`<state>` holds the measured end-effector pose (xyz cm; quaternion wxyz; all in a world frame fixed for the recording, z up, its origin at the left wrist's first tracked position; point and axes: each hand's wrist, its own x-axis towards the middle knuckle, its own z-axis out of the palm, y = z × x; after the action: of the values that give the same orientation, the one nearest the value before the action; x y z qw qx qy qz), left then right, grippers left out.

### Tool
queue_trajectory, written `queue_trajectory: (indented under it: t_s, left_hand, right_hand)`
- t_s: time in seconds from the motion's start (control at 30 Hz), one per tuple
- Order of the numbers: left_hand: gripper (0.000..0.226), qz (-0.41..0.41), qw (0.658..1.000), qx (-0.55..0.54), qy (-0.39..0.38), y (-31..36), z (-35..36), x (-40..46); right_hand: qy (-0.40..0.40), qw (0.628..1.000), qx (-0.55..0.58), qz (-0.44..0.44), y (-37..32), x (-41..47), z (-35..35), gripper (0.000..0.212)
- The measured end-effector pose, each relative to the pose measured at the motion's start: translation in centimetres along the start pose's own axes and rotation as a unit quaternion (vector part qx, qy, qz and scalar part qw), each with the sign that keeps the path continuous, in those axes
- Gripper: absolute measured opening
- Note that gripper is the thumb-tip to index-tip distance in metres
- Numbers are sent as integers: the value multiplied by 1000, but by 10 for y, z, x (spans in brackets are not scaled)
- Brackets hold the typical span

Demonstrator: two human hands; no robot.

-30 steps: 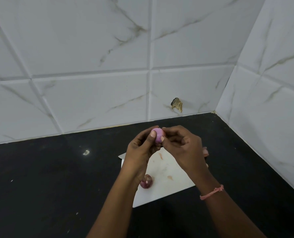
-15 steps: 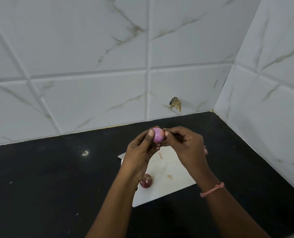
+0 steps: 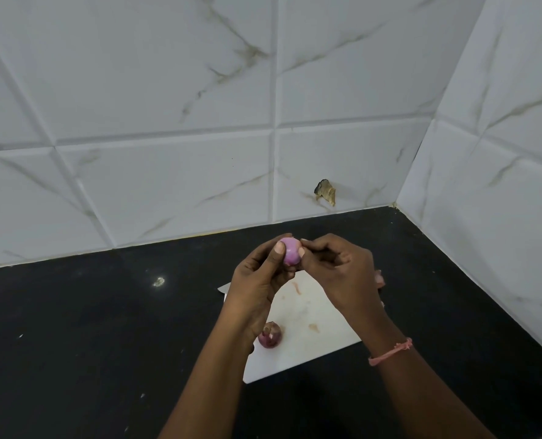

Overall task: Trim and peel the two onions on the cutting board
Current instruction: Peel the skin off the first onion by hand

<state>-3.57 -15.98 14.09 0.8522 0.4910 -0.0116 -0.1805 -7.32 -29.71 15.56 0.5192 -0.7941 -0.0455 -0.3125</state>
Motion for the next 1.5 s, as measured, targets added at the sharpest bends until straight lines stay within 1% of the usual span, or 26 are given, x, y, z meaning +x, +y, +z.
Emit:
queue_trajectory:
  t_s: [0.07,0.17,0.3,0.37,0.43,0.5,0.6,0.77,0.83,0.97,1.13,1.27,1.33,1.4,1.5]
  left_hand:
    - [38,1,1000,-2,0,0,1,0]
    - [34,7,1000,-12,-4,1,2,0]
    - [27,10,1000,-18,-5,1,2,0]
    - [27,10,1000,-18,-1,2,2,-1]
    - [32,20,1000,-16,4,3,2,-1]
    - [37,28,999,-18,3,4,2,-2]
    - [40,23,999,-36,-6,5,2,-3]
    - [36,23,999,-34,-10,6,4,-3]
    - [40,23,999,-28,-5,6,4,-2]
    - [41,20,999,-28,1,4,2,-3]
    - [46,17,1000,9,8,4,2,-4]
    - [35,2,1000,1,-3,5,2,-2]
    - [29,-13,1000,-13,-12,6,1,-1]
    - [30,-23,999,-28,-22,8,1,-1]
    - [32,-29,998,-52,-20,9,0,-1]
  right_hand:
    - [0,1000,-12,5,3,-1,0,10]
    - [7,999,-33,24,7,0,1,15]
    - [13,999,10,47,6,0,2,10]
    - [-5,999,14,38,1,0,2,11]
    - [-27,999,2,30,-3,-2,4,14]
    - [-24,999,-22,18,-3,-2,5,13]
    - [-14,999,-46,-3,2,-1,4,8]
    - [-19,994,-94,-44,5,-3,4,13]
    - [-18,989,-133,-63,9,-3,6,16]
    - [-25,970,-225,-86,19,-5,9,19]
    - [-58,971,-223,-71,20,-3,9,13]
    - [-51,978,-200,-32,18,2,3,8]
    - [-37,981,-190,-7,20,4,0,7]
    - [-9,982,-190,11,22,5,-3,7]
    - [37,983,-173,50,26,6,-8,13]
